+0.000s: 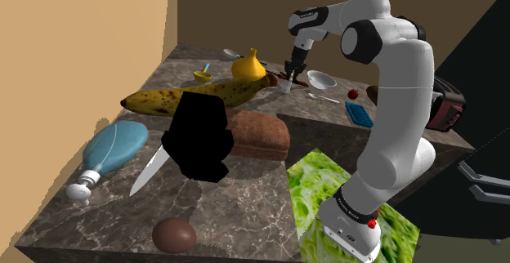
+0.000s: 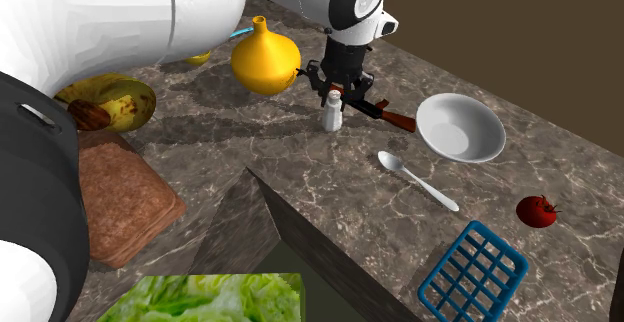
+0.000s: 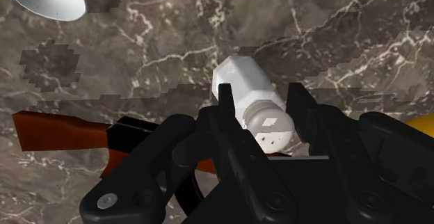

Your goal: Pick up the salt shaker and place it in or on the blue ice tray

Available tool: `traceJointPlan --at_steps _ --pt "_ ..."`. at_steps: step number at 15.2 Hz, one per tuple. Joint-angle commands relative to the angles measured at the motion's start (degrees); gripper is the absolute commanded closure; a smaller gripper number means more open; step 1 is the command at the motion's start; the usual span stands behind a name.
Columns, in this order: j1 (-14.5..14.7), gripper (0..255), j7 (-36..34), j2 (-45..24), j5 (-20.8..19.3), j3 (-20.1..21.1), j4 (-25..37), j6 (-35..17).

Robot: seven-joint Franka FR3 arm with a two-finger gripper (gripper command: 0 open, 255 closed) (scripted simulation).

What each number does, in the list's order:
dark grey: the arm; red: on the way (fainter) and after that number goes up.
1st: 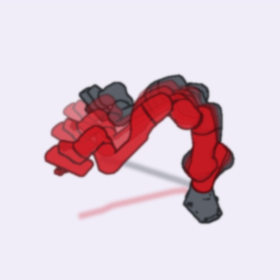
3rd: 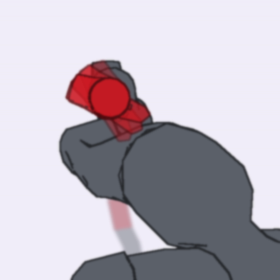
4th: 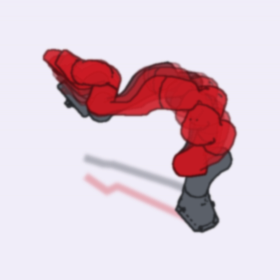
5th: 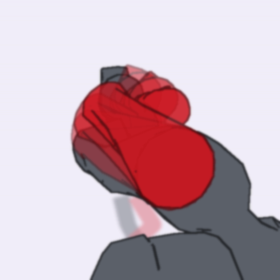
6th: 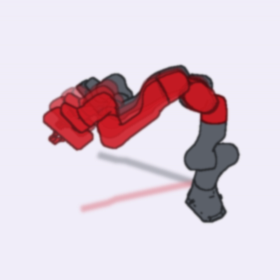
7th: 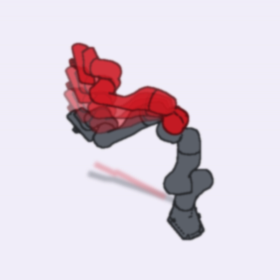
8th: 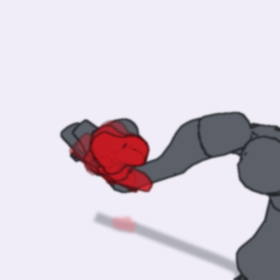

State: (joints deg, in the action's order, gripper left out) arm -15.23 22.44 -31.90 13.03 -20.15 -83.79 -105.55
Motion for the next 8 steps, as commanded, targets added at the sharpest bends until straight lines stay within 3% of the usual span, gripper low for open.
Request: traceJointPlan --at_steps 1,8 --pt "0.0 255 0.0 0.0 0.0 0.0 0.0 0.0" --pt "0.0 255 -0.2 0.7 -0.3 -0.1 1.3 1.9"
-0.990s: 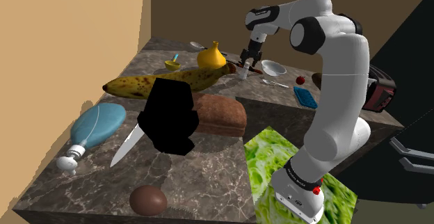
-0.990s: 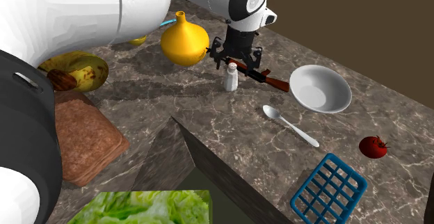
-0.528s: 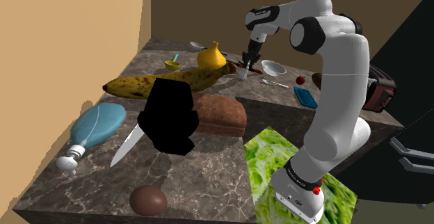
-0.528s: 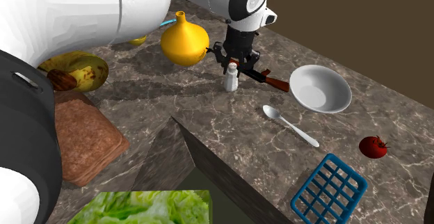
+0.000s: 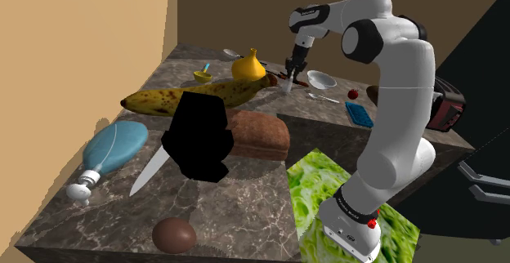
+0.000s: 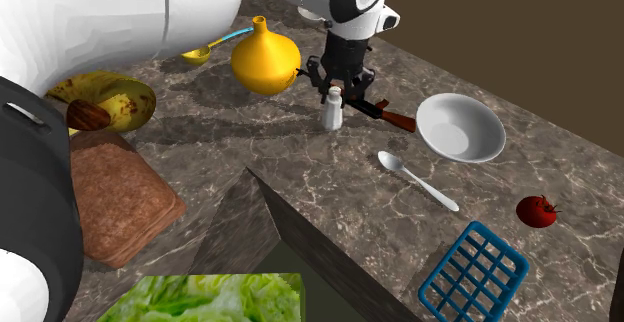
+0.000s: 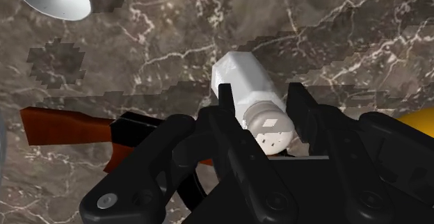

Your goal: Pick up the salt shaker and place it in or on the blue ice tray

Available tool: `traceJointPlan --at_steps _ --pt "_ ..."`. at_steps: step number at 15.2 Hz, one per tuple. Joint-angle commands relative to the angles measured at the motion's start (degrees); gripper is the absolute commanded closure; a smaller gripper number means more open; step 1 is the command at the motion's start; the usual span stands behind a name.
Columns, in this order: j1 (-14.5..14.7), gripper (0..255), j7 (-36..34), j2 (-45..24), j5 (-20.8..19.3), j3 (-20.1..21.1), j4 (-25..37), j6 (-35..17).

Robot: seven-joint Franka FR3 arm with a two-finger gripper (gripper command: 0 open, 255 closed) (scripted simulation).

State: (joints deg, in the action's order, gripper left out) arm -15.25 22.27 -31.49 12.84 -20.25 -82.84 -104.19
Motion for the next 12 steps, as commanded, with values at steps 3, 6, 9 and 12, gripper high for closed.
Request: traceJointPlan --at_steps 3,6,9,12 --pt "0.0 255 -0.3 0.8 -0.3 -0.2 1.8 2.5" --pt "-0.1 255 -0.5 1.3 -0.5 -0.3 3.4 4.6" --pt "-0.3 255 -0.7 1.6 -0.7 -0.4 5.2 6.7" --pt "-0.4 255 -0.9 1.8 -0.8 -0.5 7.2 8.9"
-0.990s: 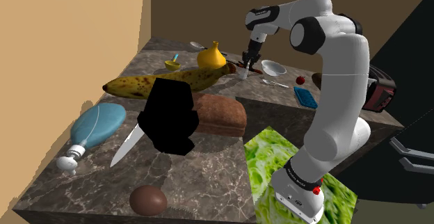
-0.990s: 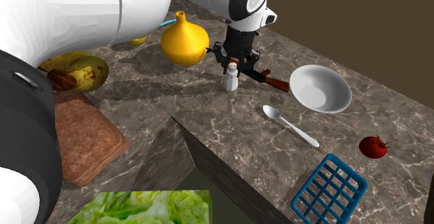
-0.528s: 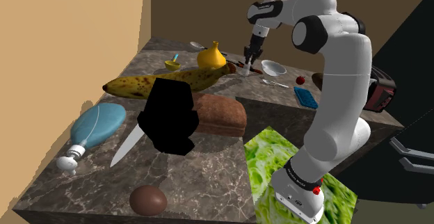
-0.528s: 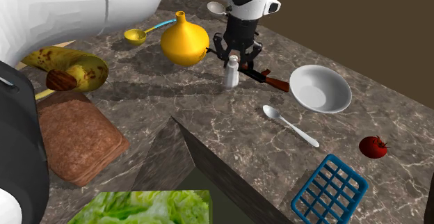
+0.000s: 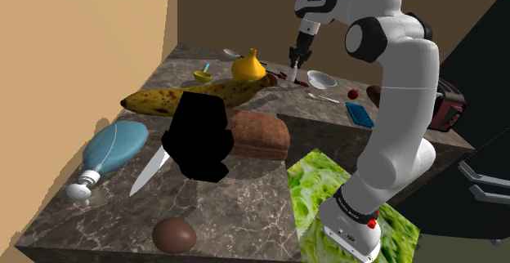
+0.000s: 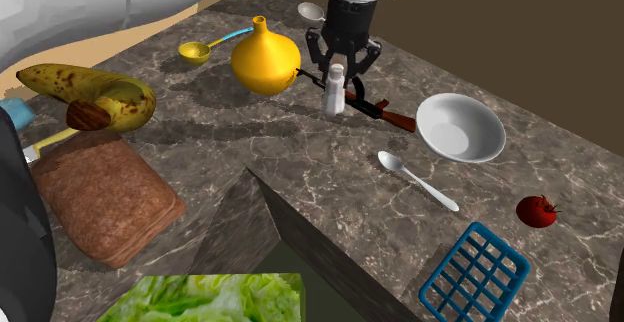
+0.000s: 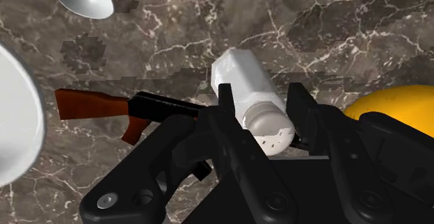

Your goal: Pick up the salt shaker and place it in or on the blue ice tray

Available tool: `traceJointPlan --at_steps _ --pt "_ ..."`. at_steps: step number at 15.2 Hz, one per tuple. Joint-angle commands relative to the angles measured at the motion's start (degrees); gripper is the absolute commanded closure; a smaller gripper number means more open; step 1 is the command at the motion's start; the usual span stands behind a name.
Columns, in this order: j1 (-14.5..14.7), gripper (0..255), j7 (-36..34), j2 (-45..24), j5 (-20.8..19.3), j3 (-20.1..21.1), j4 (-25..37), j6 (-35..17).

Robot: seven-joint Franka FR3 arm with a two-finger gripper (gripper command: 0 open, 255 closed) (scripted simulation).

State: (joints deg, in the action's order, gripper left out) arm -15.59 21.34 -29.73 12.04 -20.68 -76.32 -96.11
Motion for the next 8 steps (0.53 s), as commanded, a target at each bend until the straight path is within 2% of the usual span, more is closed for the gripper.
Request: traceJointPlan --at_steps 1,5,8 --pt "-0.2 255 -0.1 0.1 -0.1 -0.1 1.4 1.5" --pt "-0.4 255 -0.3 0.2 -0.1 -0.1 3.9 4.1" --pt "-1.5 255 2.7 3.9 -1.2 -1.3 -1.5 2.5"
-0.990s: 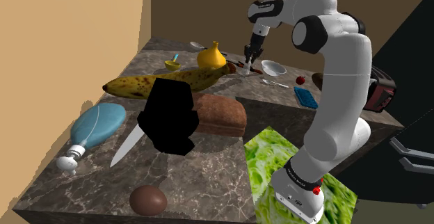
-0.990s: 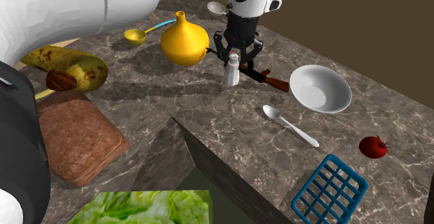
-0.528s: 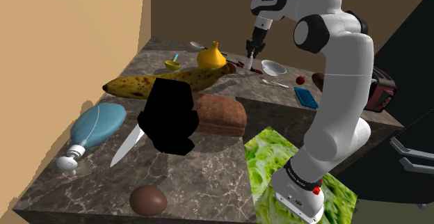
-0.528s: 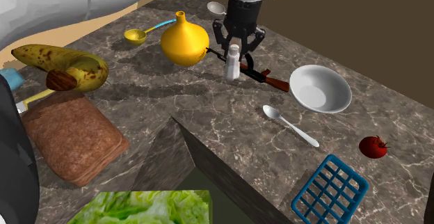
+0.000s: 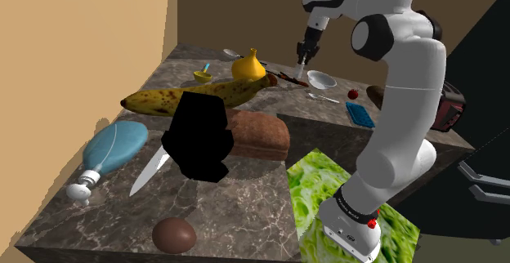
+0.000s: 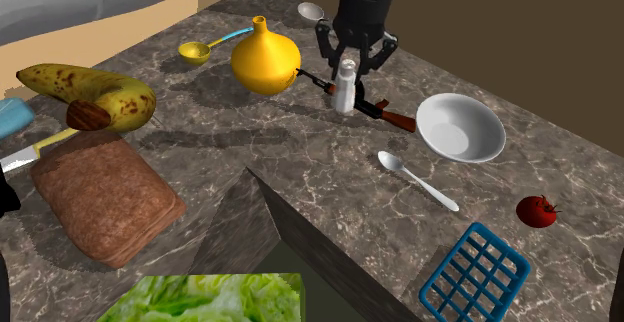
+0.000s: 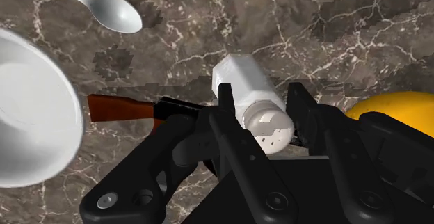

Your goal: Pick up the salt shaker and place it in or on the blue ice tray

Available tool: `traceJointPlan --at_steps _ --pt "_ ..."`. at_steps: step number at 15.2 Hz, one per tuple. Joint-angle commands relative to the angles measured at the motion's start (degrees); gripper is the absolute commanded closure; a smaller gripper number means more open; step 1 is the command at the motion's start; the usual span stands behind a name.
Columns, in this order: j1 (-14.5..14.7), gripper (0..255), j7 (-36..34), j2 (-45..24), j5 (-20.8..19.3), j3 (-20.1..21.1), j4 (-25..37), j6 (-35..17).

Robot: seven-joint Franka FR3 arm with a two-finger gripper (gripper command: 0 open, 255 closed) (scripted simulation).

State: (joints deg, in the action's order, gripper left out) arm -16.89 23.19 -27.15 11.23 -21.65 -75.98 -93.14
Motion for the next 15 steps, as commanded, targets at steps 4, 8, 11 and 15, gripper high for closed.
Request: traceJointPlan --at_steps 4,8,11,15 --pt "-2.0 255 4.8 5.4 -1.8 -2.1 -7.3 -1.8" --pt "-4.2 255 8.9 8.5 -3.1 -3.8 -11.3 -2.6" --pt "-6.0 255 12.1 10.3 -3.9 -5.1 -13.3 -2.9" --pt "-8.7 255 16.6 11.9 -4.8 -7.0 -15.0 -3.0"
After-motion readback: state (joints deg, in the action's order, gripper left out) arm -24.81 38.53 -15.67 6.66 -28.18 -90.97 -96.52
